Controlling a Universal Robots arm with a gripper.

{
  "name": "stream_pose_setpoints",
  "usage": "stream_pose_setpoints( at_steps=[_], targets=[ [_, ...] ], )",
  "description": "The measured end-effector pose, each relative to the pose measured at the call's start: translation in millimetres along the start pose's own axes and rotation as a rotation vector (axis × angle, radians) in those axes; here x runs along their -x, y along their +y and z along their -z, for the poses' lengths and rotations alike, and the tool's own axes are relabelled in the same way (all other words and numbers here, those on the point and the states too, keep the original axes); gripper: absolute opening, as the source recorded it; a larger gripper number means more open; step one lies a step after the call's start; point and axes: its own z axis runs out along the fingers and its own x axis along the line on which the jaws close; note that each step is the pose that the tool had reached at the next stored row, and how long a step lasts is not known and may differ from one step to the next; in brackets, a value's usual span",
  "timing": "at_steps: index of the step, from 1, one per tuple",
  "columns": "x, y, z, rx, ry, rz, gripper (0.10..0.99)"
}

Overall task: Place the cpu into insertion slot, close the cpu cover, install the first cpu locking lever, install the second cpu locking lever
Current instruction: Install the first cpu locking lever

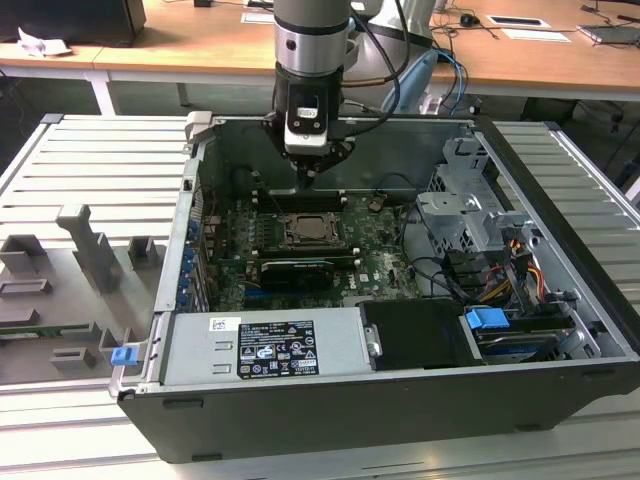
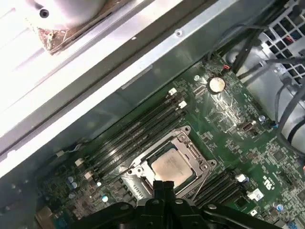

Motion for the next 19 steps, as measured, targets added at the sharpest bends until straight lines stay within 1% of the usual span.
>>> stream_pose_setpoints(
  at_steps=[1, 3, 5, 7, 10, 11, 13, 14, 19],
  targets=[
    [0.0, 0.0, 0.0, -0.001, 0.0026, 0.036, 0.106],
    [0.0, 0.0, 0.0, -0.002, 0.0047, 0.065, 0.106],
    [0.0, 0.0, -0.1, -0.003, 0.0088, 0.123, 0.106],
    [0.0, 0.0, -0.1, -0.004, 0.0109, 0.152, 0.106],
    [0.0, 0.0, -0.1, -0.006, 0.0167, 0.234, 0.106],
    [0.0, 0.0, -0.1, -0.007, 0.0179, 0.25, 0.106],
    [0.0, 0.0, -0.1, -0.009, 0.0215, 0.301, 0.106],
    [0.0, 0.0, -0.2, -0.01, 0.0249, 0.351, 0.106],
    [0.0, 0.0, -0.6, -0.013, 0.0328, 0.46, 0.106]
  ],
)
